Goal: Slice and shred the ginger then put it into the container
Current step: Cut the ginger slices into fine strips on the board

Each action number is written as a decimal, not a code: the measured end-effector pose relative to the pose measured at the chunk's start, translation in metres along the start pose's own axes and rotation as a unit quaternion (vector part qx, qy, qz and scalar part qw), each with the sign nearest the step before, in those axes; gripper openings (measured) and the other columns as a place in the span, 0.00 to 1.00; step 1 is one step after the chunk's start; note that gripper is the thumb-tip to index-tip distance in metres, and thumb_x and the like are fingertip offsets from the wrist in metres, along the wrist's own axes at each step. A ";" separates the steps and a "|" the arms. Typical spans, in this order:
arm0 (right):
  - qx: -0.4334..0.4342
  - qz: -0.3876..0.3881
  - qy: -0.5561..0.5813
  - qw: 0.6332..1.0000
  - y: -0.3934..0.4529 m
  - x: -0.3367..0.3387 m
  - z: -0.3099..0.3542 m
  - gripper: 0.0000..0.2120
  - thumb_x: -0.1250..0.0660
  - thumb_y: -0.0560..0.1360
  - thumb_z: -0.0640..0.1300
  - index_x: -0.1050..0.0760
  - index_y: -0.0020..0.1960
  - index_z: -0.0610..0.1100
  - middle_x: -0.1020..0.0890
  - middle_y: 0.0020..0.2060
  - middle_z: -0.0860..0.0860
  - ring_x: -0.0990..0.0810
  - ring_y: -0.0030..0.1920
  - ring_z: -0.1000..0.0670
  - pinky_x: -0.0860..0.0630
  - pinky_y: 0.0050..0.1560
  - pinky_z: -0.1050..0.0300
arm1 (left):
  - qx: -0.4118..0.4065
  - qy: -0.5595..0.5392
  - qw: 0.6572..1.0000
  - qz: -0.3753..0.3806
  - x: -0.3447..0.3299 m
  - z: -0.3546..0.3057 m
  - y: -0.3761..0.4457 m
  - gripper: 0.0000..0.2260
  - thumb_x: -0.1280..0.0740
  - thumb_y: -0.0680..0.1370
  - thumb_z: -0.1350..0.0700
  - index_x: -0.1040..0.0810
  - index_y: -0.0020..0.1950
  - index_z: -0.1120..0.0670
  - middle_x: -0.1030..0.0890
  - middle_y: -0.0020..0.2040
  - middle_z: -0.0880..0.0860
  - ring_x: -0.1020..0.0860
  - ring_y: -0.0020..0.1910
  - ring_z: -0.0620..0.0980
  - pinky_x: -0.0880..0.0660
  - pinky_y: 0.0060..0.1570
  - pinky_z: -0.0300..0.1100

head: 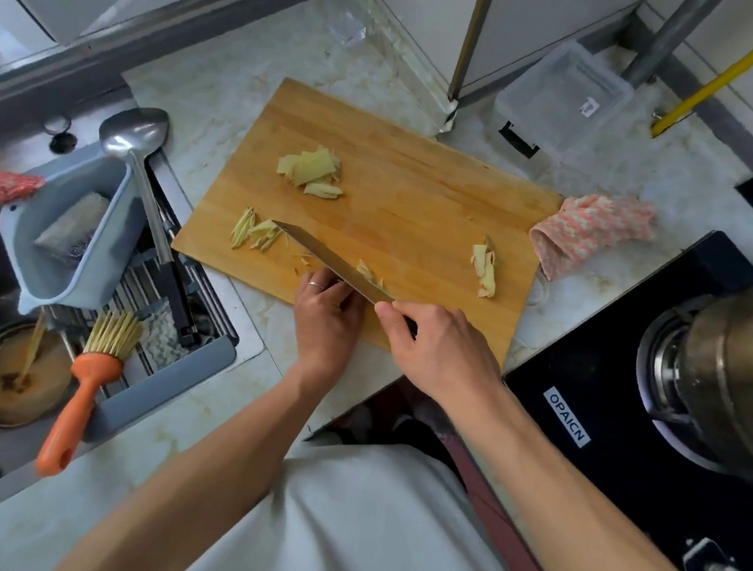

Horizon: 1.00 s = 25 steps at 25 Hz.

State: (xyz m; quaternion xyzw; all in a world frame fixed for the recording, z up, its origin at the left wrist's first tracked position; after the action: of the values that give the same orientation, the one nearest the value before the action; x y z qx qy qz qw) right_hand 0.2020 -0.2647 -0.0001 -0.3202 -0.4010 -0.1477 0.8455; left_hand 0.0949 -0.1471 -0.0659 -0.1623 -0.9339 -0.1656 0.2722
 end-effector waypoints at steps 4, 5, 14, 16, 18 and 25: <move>0.004 -0.017 0.002 1.000 0.000 0.000 0.001 0.25 0.47 0.82 0.65 0.19 0.56 0.49 0.15 0.44 0.45 0.20 0.48 0.37 0.21 0.46 0.45 | -0.003 0.006 1.000 -0.004 0.000 0.000 -0.001 0.06 0.27 0.72 0.65 0.13 0.46 0.58 0.17 0.48 0.54 0.26 0.46 0.55 0.34 0.46 0.39; 0.004 -0.022 0.003 1.000 0.000 0.000 0.000 0.25 0.48 0.82 0.65 0.19 0.55 0.49 0.16 0.42 0.46 0.20 0.46 0.37 0.21 0.45 0.45 | -0.003 0.005 1.000 -0.009 0.001 -0.001 -0.001 0.05 0.27 0.72 0.65 0.13 0.46 0.58 0.17 0.47 0.55 0.26 0.46 0.56 0.34 0.46 0.38; 0.033 -0.028 -0.028 0.999 0.003 -0.002 0.002 0.25 0.49 0.82 0.65 0.20 0.51 0.49 0.17 0.40 0.46 0.21 0.43 0.38 0.22 0.42 0.47 | -0.021 0.011 0.999 -0.042 0.004 -0.005 -0.002 0.04 0.29 0.72 0.62 0.14 0.42 0.60 0.17 0.44 0.55 0.26 0.44 0.55 0.33 0.43 0.39; 0.040 -0.025 -0.039 0.998 0.003 -0.006 0.005 0.25 0.49 0.82 0.65 0.21 0.51 0.49 0.17 0.40 0.46 0.20 0.43 0.37 0.23 0.41 0.47 | -0.019 0.003 0.999 -0.046 0.004 -0.005 -0.003 0.09 0.33 0.73 0.57 0.14 0.40 0.60 0.17 0.44 0.55 0.28 0.45 0.53 0.32 0.44 0.40; 0.042 -0.025 -0.040 0.998 0.007 -0.008 0.005 0.25 0.49 0.82 0.65 0.21 0.52 0.49 0.16 0.42 0.45 0.20 0.45 0.36 0.23 0.42 0.46 | -0.018 -0.003 0.999 -0.045 0.003 -0.005 -0.003 0.10 0.33 0.72 0.56 0.14 0.40 0.60 0.17 0.44 0.55 0.28 0.46 0.51 0.32 0.45 0.39; 0.043 -0.030 0.001 0.999 0.007 -0.010 -0.002 0.26 0.48 0.82 0.65 0.20 0.57 0.47 0.15 0.48 0.45 0.19 0.49 0.37 0.21 0.47 0.44 | -0.018 0.006 0.999 -0.048 0.002 -0.002 -0.002 0.10 0.34 0.73 0.57 0.14 0.41 0.59 0.18 0.42 0.55 0.29 0.43 0.52 0.31 0.43 0.42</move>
State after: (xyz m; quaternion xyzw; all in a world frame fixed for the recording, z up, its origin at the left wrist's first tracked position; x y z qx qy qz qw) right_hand 0.2001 -0.2606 -0.0112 -0.2712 -0.4160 -0.1558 0.8539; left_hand 0.0937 -0.1495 -0.0636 -0.1213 -0.9358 -0.1961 0.2667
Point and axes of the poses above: each hand's wrist, its own y-axis towards the middle knuckle, its own x-axis out of the back of the hand, z = x × y, the point moved 9 cm from there along y, towards the middle knuckle
